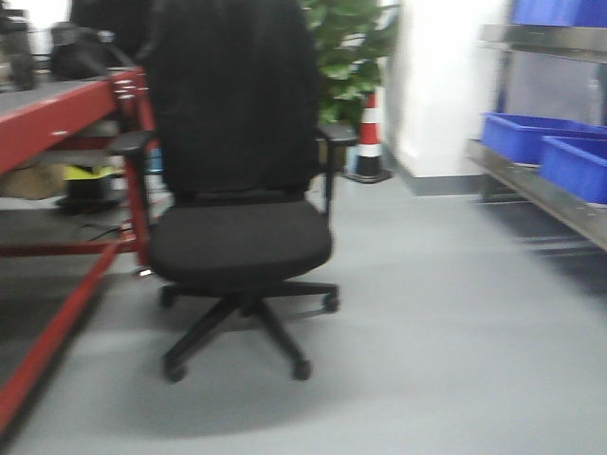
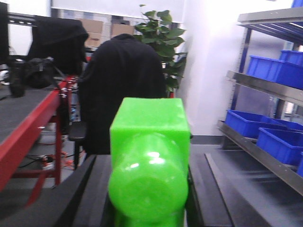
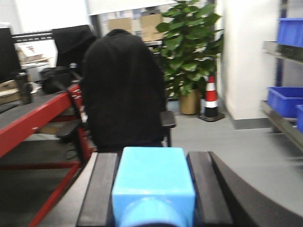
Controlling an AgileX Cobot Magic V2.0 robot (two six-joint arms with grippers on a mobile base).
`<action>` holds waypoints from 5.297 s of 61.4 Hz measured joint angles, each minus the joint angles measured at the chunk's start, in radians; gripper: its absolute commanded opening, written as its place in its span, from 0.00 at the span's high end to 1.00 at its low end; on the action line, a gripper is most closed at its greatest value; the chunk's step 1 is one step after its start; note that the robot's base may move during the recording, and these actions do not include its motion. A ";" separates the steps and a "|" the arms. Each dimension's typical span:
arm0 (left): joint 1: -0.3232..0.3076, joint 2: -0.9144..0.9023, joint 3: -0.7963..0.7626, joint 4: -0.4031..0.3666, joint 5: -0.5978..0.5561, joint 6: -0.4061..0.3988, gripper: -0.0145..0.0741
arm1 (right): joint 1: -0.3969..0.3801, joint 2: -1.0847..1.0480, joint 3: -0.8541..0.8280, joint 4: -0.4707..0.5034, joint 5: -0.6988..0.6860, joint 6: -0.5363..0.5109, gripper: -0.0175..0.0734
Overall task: Grab block from conveyor and place in blue bin
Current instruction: 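Drive the base to the steel shelf of blue bins, holding both blocks, then move the left gripper with the green block over a blue bin, then open the left gripper to drop the green block into the bin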
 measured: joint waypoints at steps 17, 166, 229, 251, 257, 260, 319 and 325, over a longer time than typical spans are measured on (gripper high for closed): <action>0.000 0.000 0.000 0.000 0.000 0.000 0.96 | 0.000 0.000 0.000 0.000 0.000 -0.002 0.99; 0.000 0.000 0.000 0.000 0.000 0.000 0.96 | 0.000 0.000 0.000 0.000 0.000 -0.002 0.99; 0.000 0.000 0.000 0.000 0.000 0.000 0.96 | 0.000 0.000 0.000 0.000 0.000 -0.003 0.99; 0.000 0.000 0.000 0.000 0.000 0.000 0.96 | 0.000 0.000 0.000 0.000 -0.024 0.000 0.99; 0.000 0.000 0.000 0.000 0.000 0.000 0.96 | 0.000 0.000 0.000 0.000 -0.038 0.000 0.99; 0.000 0.000 0.000 0.000 0.000 0.000 0.96 | 0.000 0.000 0.000 0.000 -0.040 0.000 0.99; -0.389 0.827 -0.631 -0.013 -0.009 0.160 0.96 | 0.243 0.681 -0.552 -0.056 -0.086 -0.091 0.99; -0.410 0.924 -0.693 -0.030 -0.019 0.160 0.96 | 0.276 0.750 -0.596 -0.054 -0.098 -0.091 0.99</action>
